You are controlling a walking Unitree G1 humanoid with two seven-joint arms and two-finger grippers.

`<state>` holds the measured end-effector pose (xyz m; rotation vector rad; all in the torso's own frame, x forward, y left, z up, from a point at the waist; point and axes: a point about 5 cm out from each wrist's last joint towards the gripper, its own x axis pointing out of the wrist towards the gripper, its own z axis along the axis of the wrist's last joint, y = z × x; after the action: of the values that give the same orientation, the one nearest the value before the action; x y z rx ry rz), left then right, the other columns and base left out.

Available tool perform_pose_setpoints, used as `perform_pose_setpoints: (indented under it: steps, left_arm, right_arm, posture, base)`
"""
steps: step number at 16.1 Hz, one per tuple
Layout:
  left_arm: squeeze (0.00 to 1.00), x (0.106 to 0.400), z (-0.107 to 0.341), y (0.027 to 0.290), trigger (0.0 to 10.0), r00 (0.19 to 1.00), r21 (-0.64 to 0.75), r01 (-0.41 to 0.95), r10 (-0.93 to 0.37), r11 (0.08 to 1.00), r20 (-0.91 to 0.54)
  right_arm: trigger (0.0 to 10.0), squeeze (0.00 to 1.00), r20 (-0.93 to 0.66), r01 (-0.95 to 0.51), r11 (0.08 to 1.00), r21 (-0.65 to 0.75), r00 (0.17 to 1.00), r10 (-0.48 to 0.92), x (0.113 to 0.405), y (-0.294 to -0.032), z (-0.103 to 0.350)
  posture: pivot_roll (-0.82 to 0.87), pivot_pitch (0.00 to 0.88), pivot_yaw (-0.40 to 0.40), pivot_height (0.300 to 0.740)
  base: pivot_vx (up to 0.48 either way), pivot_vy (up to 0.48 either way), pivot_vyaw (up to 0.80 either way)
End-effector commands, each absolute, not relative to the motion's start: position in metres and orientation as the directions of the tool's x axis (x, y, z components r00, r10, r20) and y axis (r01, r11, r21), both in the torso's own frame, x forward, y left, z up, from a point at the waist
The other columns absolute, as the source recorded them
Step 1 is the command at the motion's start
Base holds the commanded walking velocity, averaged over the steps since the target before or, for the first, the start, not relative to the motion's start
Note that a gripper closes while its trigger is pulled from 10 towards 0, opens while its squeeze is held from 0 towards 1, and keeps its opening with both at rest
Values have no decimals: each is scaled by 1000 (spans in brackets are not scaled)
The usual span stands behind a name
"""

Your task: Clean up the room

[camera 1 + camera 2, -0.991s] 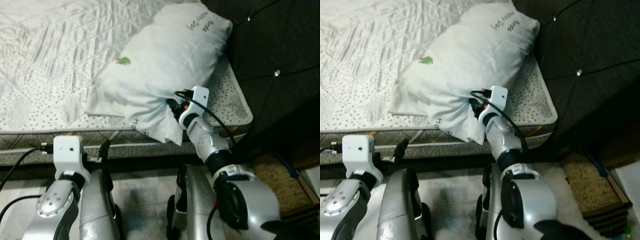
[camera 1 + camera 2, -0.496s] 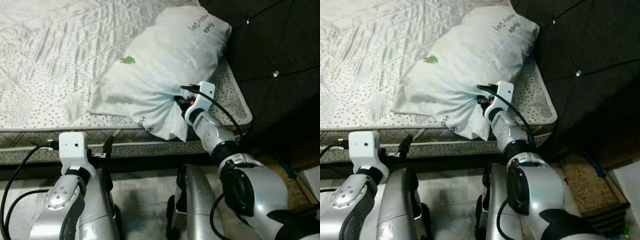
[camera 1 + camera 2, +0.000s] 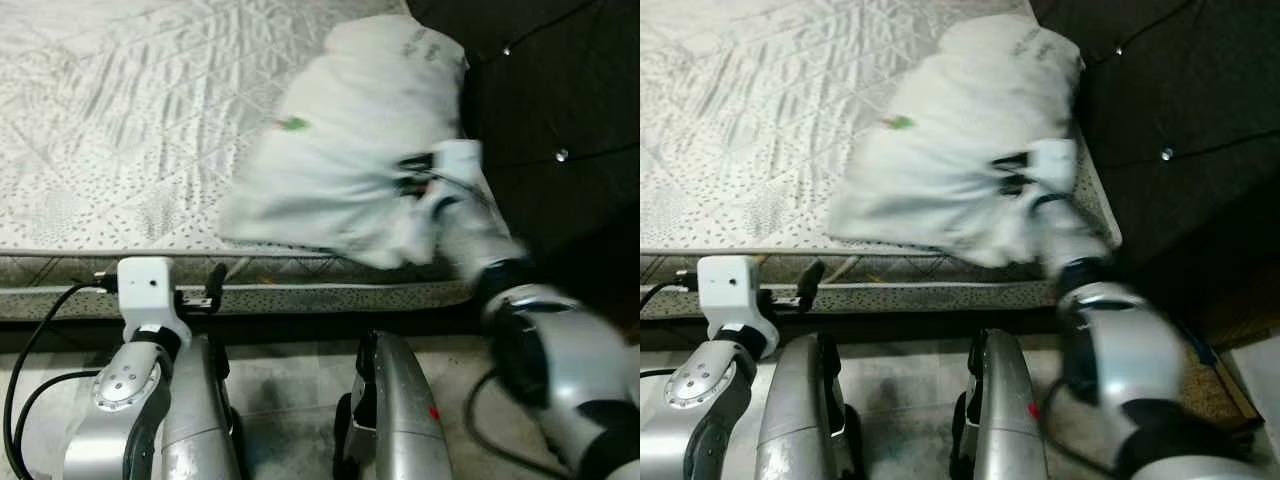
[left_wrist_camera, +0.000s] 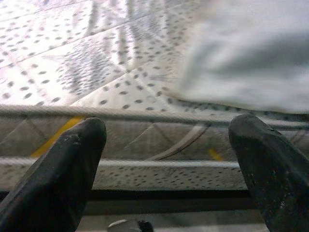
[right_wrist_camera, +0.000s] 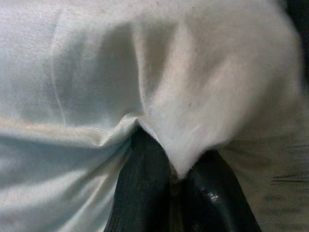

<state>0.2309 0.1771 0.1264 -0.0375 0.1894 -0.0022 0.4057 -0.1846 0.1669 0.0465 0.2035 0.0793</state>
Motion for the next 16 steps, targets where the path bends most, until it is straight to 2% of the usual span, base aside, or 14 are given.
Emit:
perform_pose_setpoints:
  steps: [1,5,8,12,16]
  left_arm:
    - [0,232,125,177,10000,983,-33,-6,0,999,-186]
    - [0,241,127,175,10000,987,-31,5,-10,1000,-163]
    - [0,243,128,176,10000,988,-27,4,-8,1000,-157]
    - [0,243,127,176,10000,988,-22,-1,-3,1000,-153]
    - [0,243,126,177,10000,989,-22,-5,2,1000,-150]
  right_arm:
    - [0,0,-86,26,1000,-9,996,-27,411,-217,203]
    - [0,0,-97,237,962,-136,963,-251,397,-282,218]
    - [0,0,-83,345,930,-128,931,-357,388,-307,224]
    - [0,0,-106,373,918,-132,916,-388,381,-315,209]
    - [0,0,-126,325,944,-54,936,-329,378,-294,173]
  posture:
    - [121,102,-122,529]
    - [115,77,-110,529]
    - [117,67,-108,529]
    - [117,59,-107,529]
    - [109,50,-101,529]
  base:
    - [0,0,0]
    - [0,0,0]
    - [0,0,0]
    - [0,0,0]
    - [0,0,0]
